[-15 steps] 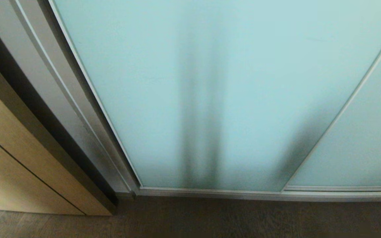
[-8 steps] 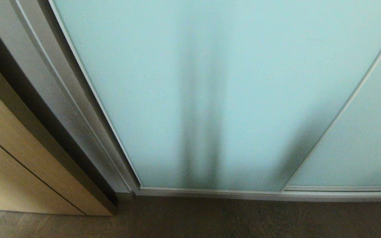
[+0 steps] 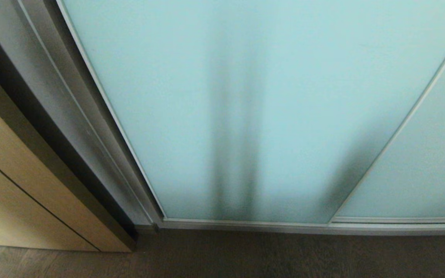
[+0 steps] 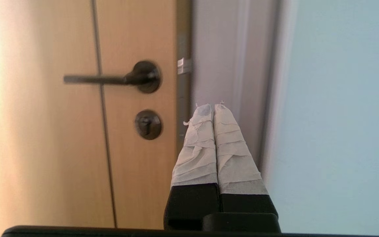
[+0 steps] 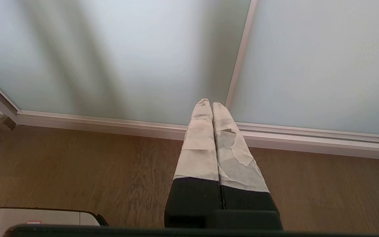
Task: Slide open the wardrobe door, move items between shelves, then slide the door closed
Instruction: Open the door
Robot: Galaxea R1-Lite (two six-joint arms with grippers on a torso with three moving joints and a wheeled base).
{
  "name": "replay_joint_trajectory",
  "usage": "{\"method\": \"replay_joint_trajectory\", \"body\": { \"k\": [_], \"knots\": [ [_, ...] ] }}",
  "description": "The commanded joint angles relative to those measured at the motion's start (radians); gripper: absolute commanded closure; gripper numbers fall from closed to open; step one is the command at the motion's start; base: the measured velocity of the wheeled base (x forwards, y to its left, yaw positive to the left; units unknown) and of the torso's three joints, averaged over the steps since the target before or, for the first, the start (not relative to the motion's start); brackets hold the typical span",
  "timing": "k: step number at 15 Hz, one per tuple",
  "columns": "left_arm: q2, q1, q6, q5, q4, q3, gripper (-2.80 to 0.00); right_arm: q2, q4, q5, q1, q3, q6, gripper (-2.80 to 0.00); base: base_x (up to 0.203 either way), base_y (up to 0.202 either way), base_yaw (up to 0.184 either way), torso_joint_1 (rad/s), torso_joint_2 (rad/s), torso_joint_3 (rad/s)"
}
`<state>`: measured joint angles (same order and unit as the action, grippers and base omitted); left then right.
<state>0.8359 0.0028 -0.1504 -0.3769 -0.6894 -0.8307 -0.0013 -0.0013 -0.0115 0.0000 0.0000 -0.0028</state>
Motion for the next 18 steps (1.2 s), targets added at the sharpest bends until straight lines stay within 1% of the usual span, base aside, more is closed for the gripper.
{"method": "replay_joint_trajectory", "body": {
  "k": [1,5,9,11,15,18],
  "knots": [
    [0.163,0.0,0.001,-0.028,-0.03,-0.041,0.0,0.0,0.0,-0.001,0.0,0.0,0.0,0.0,0.0,0.0,0.0,0.0,0.0,0.0],
    [0.311,-0.001,0.0,-0.026,-0.124,-0.1,0.0,0.0,0.0,-0.001,0.0,0.0,0.0,0.0,0.0,0.0,0.0,0.0,0.0,0.0],
    [0.39,-0.005,0.002,-0.012,-0.122,-0.16,0.0,0.0,0.0,-0.001,0.001,0.0,0.0,0.0,0.0,0.0,0.0,0.0,0.0,0.0],
    [0.417,-0.02,0.005,0.013,-0.119,-0.183,0.0,0.0,0.0,-0.001,0.0,0.0,0.0,0.0,0.0,0.0,0.0,0.0,0.0,0.0],
    [0.469,-0.024,0.008,0.036,-0.121,-0.199,0.0,0.0,0.0,-0.001,0.0,0.0,0.0,0.0,0.0,0.0,0.0,0.0,0.0,0.0],
    [0.497,-0.024,0.008,0.032,-0.128,-0.207,0.0,0.0,0.0,-0.001,0.0,0.0,0.0,0.0,0.0,0.0,0.0,0.0,0.0,0.0]
  ]
}}
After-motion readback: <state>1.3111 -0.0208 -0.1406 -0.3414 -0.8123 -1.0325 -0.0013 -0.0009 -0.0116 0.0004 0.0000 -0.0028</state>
